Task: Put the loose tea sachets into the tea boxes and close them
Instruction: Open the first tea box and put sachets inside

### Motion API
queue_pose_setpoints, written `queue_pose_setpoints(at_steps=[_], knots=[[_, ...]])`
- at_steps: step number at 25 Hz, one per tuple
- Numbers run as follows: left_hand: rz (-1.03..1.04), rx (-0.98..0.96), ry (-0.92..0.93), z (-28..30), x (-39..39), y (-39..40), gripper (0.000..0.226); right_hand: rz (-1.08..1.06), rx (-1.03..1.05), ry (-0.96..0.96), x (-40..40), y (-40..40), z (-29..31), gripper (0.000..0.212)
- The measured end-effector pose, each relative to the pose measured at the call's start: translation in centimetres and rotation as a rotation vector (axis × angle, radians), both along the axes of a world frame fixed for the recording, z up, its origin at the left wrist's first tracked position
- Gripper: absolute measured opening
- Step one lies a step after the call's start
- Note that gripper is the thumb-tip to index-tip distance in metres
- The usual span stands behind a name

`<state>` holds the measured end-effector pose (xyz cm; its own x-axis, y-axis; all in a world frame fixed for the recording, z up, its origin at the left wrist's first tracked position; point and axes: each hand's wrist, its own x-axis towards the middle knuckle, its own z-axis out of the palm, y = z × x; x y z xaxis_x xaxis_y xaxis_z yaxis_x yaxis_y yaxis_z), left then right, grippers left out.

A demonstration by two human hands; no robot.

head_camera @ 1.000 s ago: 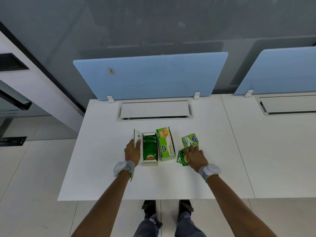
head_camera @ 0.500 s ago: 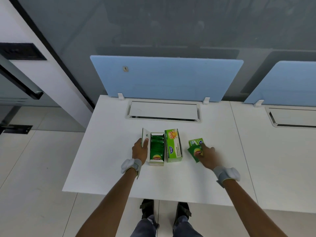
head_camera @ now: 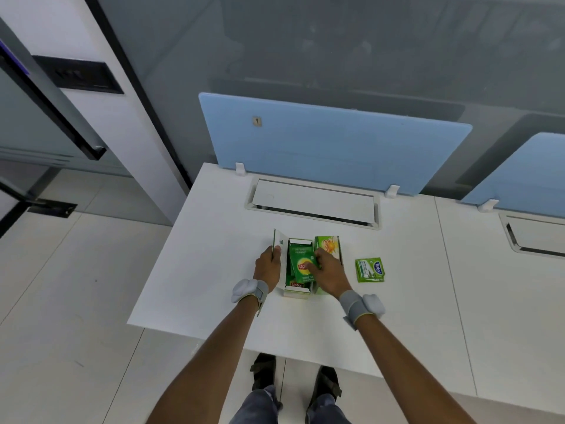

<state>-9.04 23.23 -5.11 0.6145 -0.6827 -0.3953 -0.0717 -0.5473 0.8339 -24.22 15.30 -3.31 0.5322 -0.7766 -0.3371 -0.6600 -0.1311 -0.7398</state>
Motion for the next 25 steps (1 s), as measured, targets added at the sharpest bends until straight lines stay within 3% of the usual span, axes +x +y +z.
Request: queue_pose_setpoints(at_steps=[12,16,21,25], knots=[[-0.040,0.023,-0.020,-0.2,0.5,0.7,0.042,0.068,-0.474,0.477,1.5,2.0,-2.3,0.041],[-0.046,0.015,-0.029,-0.1,0.4,0.7,0.042,0.011,-0.407,0.323,1.3,1.7,-2.0,0.049],[-0.059,0.017,-0.038,0.0,0.3,0.1,0.039,-0.094,-0.194,0.044,1.0,1.3,-1.7,0.005],[-0.046,0.014,-0.033,0.3,0.4,0.0,0.036,-0.242,-0.098,-0.144,1.4,1.5,-0.8,0.009]])
